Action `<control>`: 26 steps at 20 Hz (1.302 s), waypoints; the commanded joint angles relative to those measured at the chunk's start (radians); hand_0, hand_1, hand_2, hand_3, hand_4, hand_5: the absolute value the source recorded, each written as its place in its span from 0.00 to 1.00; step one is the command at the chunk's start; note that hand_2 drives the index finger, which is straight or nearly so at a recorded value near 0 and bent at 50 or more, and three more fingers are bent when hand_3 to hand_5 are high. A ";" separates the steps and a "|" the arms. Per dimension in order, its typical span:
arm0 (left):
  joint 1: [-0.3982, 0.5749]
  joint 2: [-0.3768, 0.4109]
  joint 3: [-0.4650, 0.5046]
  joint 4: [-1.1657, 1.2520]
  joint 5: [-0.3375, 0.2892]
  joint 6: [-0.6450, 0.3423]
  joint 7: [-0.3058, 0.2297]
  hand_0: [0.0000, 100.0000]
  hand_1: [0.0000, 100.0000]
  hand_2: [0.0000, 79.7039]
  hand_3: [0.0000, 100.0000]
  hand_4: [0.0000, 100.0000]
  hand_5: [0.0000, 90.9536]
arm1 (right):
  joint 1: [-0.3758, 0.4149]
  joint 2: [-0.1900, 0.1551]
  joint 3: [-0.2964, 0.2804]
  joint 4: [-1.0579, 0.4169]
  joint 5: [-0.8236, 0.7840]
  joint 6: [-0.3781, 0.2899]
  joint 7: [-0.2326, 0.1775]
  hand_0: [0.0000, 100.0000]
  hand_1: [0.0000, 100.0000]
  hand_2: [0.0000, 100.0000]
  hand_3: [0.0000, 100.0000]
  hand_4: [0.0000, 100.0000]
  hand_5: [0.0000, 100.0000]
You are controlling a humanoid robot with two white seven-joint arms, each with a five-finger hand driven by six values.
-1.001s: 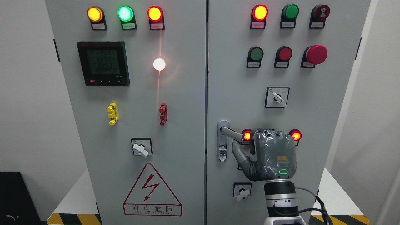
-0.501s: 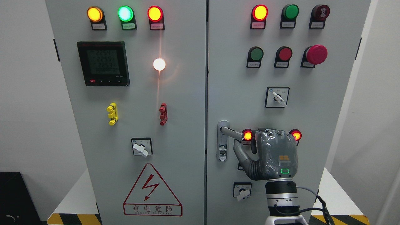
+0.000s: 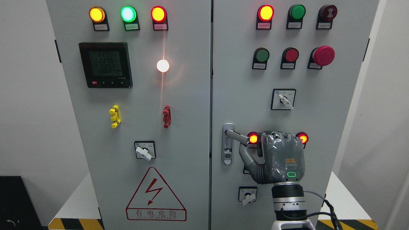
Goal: Release door handle
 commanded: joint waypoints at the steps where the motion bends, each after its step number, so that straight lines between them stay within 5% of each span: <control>1: 0.009 0.000 0.000 0.000 0.000 0.000 0.000 0.12 0.56 0.00 0.00 0.00 0.00 | 0.005 0.001 -0.001 -0.002 0.000 0.000 0.001 0.52 0.37 0.94 1.00 1.00 1.00; 18: 0.008 0.000 0.000 0.001 0.000 0.000 0.000 0.12 0.56 0.00 0.00 0.00 0.00 | 0.061 -0.002 0.002 -0.054 -0.003 -0.015 -0.002 0.50 0.35 0.92 1.00 0.99 1.00; 26: 0.009 0.001 0.000 0.000 0.000 0.000 0.000 0.12 0.56 0.00 0.00 0.00 0.00 | 0.156 -0.004 -0.003 -0.114 -0.005 -0.062 -0.024 0.46 0.31 0.81 1.00 0.95 0.97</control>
